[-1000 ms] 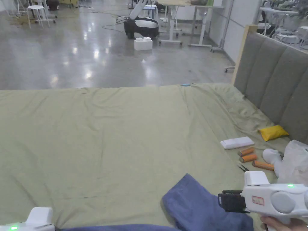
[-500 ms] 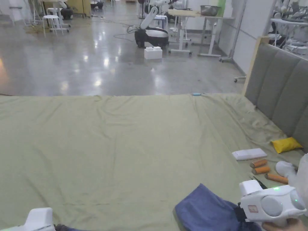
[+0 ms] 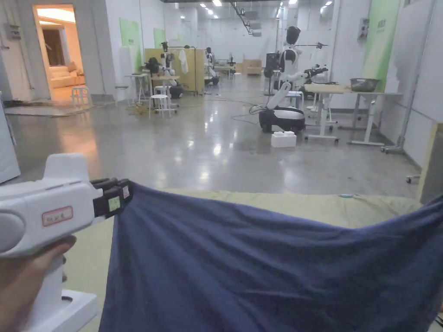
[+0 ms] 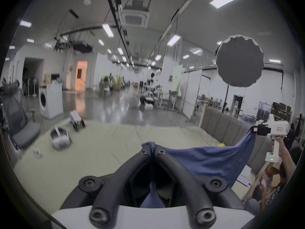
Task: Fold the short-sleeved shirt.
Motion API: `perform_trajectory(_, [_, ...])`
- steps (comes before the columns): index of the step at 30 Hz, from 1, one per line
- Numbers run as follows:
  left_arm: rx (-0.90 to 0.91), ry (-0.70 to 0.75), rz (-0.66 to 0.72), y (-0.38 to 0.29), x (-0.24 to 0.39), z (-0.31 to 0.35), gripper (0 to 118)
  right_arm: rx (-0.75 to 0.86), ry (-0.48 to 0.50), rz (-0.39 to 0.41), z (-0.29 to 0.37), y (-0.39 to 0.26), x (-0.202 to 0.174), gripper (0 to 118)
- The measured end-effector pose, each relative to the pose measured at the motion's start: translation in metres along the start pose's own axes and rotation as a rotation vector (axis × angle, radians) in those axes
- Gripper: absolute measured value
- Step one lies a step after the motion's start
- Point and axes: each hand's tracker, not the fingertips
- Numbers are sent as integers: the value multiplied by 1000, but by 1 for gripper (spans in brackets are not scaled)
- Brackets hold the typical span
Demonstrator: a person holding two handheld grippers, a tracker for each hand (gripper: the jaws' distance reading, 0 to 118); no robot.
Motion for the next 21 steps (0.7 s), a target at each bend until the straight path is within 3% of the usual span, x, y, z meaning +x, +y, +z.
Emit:
perform_trajectory(5, [121,62,13,73,-10,6,0,126,4,-30,7,78,-22,0])
perform_trajectory(10, [164,112,-13,126,-19,-15,0,173,-14,0,-19,139,-38,0])
perform_trajectory(17, [180,182,-34,161,-31,-72,0,205,-71,39,-69,184,-59,0])
perform_trajectory(21, [182,197,-45,171,-34,-103,0,242,-95,19,-94,197,-64,0])
